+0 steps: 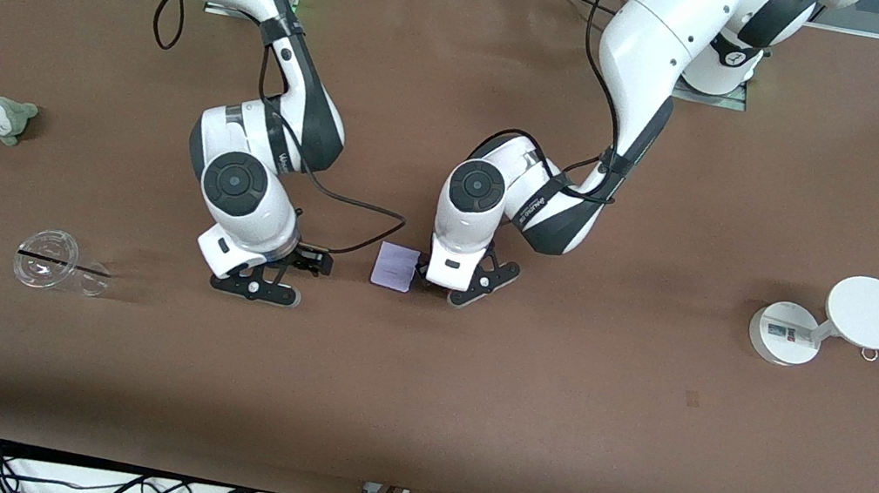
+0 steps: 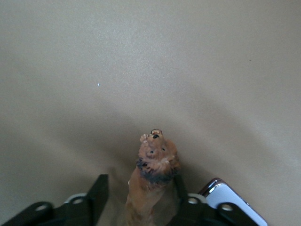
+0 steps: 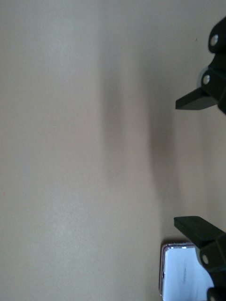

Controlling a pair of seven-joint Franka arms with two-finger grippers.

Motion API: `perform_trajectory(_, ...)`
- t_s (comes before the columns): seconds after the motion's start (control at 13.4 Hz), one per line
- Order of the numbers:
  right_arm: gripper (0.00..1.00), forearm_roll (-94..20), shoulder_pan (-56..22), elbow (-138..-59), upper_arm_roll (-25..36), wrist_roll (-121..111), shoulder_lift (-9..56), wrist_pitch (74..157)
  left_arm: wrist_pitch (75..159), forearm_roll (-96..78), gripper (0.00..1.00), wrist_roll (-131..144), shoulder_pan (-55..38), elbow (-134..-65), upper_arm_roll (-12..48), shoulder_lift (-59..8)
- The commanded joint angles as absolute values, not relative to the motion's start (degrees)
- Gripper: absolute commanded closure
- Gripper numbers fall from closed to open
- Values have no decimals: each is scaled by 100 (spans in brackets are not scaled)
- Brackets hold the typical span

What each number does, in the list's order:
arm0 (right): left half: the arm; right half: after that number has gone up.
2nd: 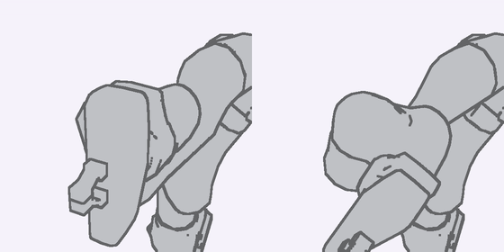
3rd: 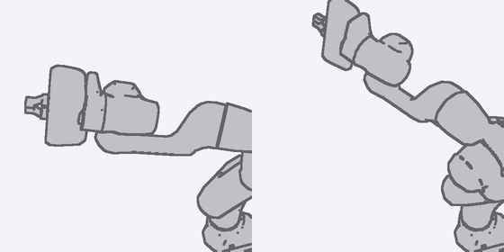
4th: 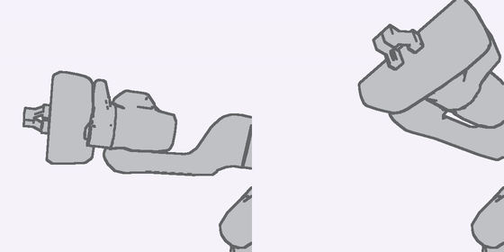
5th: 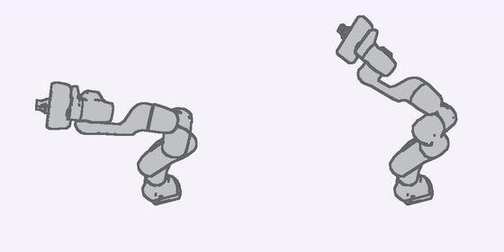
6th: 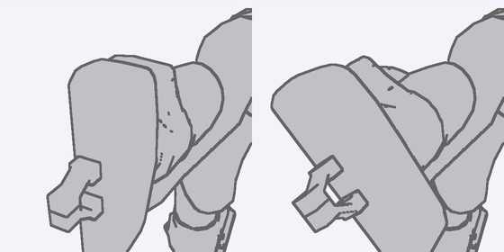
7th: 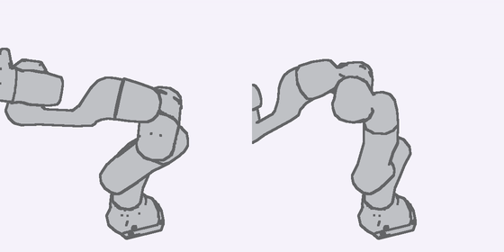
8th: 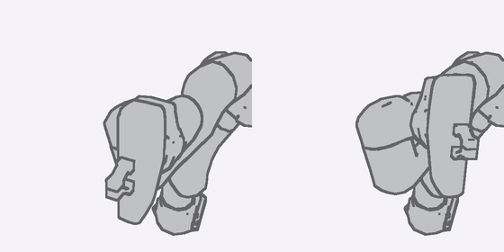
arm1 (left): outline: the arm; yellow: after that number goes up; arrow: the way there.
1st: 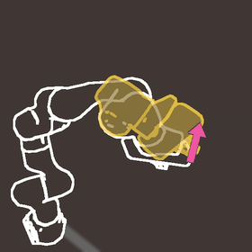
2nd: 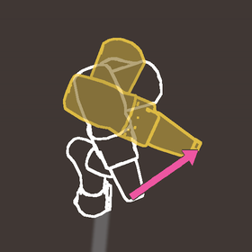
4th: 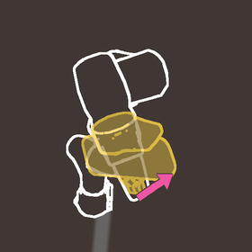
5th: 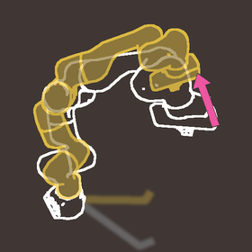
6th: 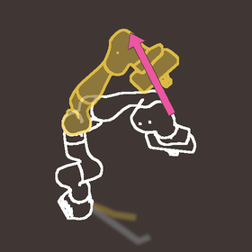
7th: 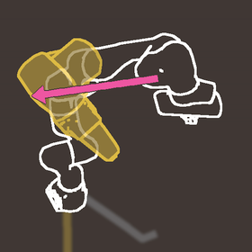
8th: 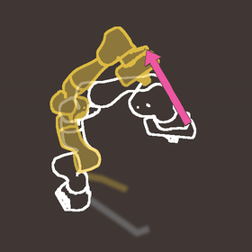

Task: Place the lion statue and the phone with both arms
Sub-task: 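Grasp the lion statue with the left gripper while the right gripper grasps the phone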

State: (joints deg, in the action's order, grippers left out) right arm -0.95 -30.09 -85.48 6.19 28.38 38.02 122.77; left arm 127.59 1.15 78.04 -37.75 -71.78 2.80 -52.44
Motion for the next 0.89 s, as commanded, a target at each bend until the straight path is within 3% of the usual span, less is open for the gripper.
perform_trajectory(0.0,0,-114,-3093,-8525,642,2971,3867,12428,12762,237,100,7568,-3841,-7022,220,-5344)
perform_trajectory(0.37,0,-105,-3383,-8525,642,3435,4060,12725,12631,228,100,6631,-3261,-7031,273,-5142)
perform_trajectory(0.52,0,-105,-3533,-8517,642,3743,4174,12945,12070,272,100,6312,-3217,-7066,159,-4967)
perform_trajectory(0.82,0,-97,-3849,-8508,642,4410,4420,13279,11795,272,100,4837,-2621,-8065,141,-3906)
